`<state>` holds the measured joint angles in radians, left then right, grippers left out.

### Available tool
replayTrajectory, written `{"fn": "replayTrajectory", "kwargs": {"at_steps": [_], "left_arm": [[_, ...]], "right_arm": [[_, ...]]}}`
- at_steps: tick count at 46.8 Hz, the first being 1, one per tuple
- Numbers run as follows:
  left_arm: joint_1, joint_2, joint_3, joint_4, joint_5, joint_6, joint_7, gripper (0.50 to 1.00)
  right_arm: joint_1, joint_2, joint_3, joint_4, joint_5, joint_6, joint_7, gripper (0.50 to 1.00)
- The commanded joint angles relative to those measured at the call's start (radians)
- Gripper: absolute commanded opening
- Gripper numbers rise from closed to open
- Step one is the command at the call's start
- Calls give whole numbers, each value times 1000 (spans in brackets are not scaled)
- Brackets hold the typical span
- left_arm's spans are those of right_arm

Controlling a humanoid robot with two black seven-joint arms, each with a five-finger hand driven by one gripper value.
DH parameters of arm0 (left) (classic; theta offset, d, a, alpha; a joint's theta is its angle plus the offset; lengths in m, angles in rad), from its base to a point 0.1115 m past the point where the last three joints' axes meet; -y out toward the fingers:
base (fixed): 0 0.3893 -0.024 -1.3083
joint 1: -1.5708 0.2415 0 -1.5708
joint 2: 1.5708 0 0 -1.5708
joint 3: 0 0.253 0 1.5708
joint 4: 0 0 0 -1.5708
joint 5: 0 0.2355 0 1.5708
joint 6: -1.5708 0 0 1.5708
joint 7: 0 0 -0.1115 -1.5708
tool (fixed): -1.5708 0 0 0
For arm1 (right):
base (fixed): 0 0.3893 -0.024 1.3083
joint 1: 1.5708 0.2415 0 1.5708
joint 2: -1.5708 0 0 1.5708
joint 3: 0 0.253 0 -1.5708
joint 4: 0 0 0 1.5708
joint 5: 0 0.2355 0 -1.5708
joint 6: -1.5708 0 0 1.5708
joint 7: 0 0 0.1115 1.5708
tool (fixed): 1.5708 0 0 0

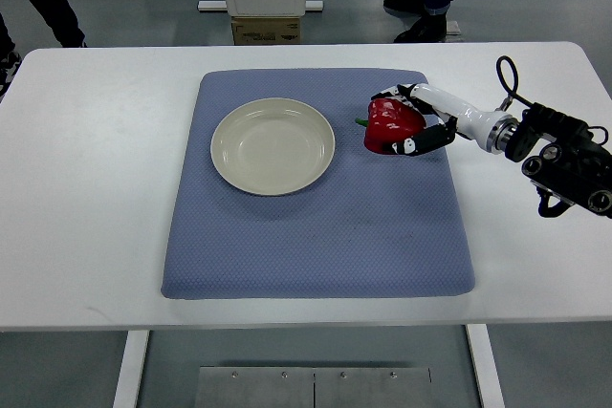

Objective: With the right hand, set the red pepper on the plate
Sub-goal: 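Lift the pepper and carry it over the cream plate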

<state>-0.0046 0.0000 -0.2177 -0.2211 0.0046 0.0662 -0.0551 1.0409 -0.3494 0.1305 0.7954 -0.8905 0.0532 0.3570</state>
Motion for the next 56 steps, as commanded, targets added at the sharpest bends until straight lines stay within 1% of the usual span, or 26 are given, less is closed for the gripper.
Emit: {"fn": "replayTrajectory", "kwargs": {"at_steps": [1, 6, 14, 26, 35, 42, 56], "left_arm": [[0, 0, 0, 0, 0, 0, 0, 1000], [0, 0, 0, 0, 0, 0, 0, 1000], [0, 0, 0, 0, 0, 0, 0, 1000], [0, 0, 0, 0, 0, 0, 0, 1000], [0, 0, 0, -1, 0, 0, 1, 1000], [0, 0, 0, 0, 0, 0, 0, 1000], [0, 0, 0, 0, 0, 0, 0, 1000]], "right_arm": [[22, 30, -2, -1, 4, 0, -23, 500], [48, 70, -2, -13, 22, -1, -59, 500], [94, 153, -6, -53, 44, -1, -99, 500], [148, 280, -14, -110, 45, 2, -130, 500], [162, 349, -15, -111, 45, 2, -125, 500], [162, 349, -26, -102, 50, 8, -113, 500], [134, 349, -40, -99, 51, 20, -46, 500]]}}
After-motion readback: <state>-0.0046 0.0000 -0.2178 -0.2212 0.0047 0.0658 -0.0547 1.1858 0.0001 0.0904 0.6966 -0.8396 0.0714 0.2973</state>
